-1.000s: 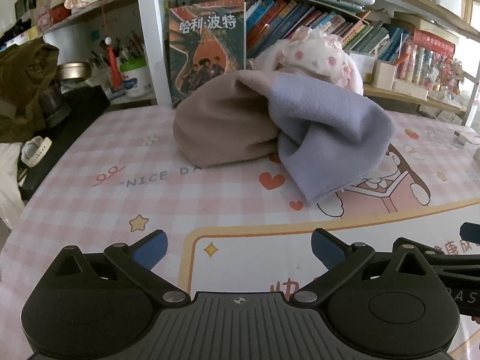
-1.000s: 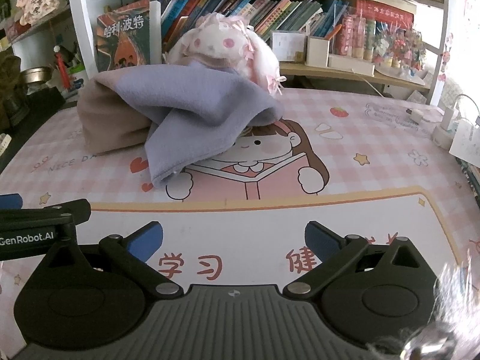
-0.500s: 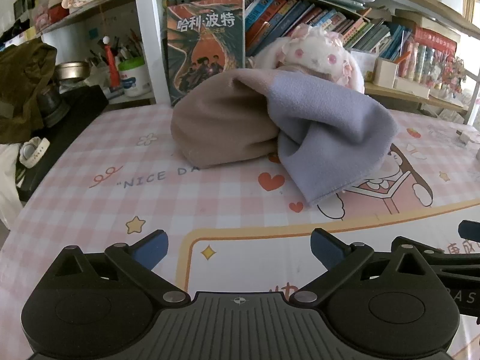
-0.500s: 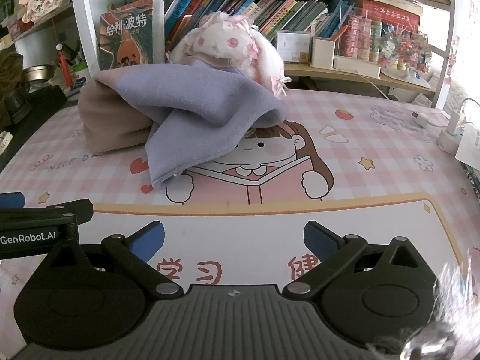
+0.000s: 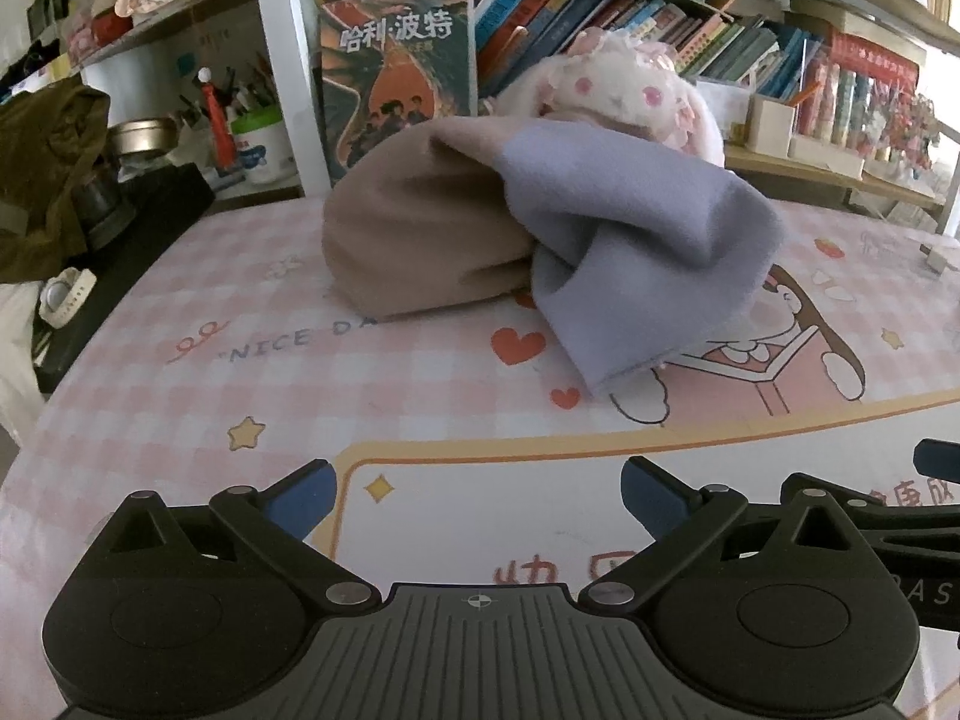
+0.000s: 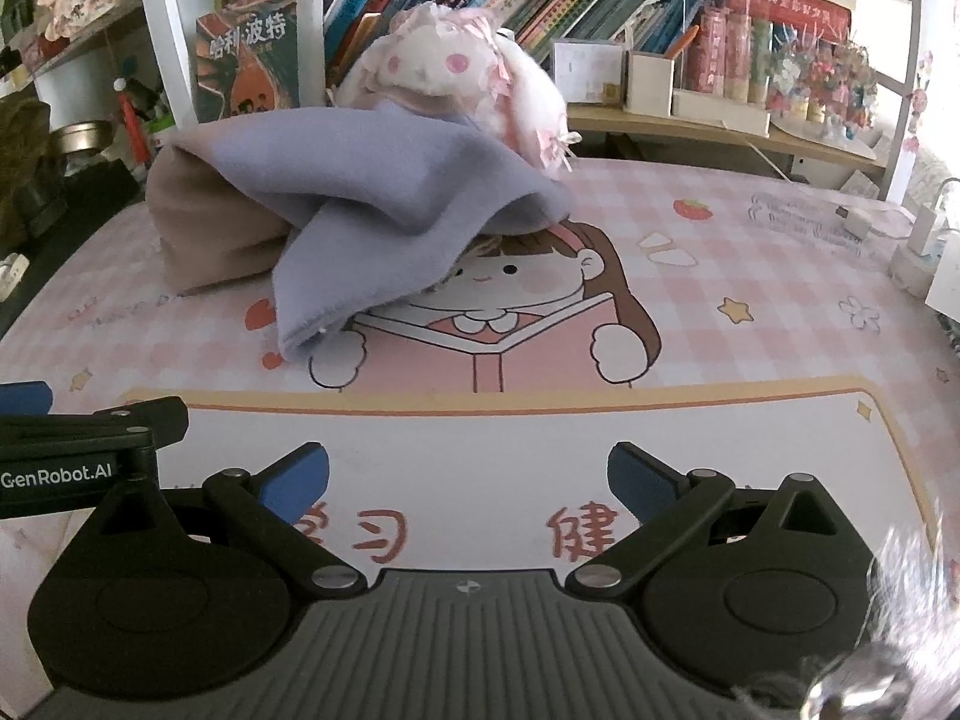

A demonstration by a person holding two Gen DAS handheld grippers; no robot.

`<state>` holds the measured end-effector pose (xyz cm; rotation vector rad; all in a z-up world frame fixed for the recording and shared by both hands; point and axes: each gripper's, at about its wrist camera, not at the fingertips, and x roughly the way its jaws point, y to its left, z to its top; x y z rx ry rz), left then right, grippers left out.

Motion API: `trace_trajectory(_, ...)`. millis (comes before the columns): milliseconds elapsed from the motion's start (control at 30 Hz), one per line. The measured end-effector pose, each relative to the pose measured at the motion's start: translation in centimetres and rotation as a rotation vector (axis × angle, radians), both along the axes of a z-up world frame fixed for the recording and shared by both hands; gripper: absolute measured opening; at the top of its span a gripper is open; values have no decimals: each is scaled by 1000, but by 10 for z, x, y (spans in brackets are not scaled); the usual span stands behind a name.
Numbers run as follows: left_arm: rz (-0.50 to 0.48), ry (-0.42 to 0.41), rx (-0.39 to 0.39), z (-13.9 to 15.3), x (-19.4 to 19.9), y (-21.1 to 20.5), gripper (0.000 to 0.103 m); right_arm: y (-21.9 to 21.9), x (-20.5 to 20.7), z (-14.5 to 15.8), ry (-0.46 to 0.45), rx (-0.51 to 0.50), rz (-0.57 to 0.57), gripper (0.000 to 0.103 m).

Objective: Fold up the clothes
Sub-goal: 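Reach both tools into the sweater and close on the lavender fabric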

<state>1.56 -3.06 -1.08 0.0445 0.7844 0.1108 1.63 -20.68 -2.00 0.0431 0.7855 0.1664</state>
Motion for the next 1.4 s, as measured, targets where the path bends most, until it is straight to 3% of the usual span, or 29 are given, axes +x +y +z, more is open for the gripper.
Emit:
trace_trajectory(400,-23,-5,32,-1,5,-39,102,-44,10,-6,-37,51,19,101)
trace_trajectory(667,-37,-4,88,-4,22,-63,102,-80,29,-8,-24,205,63,101)
trace_trajectory(767,-64,-25,124,-4,31,-76,102,-92,39,-5,-7,246,66,89)
trace_trajectory(933,-130,-76,230,-5,44,-102,102,-113,56,0,12,245,25,56)
trace_trajectory(1200,-198,-85,272,-11,67,-126,101,-134,76,1,29,309,24,16)
trace_trajectory(1400,-218,-96,346,-20,91,-140,99,-142,87,0,79,417,50,12)
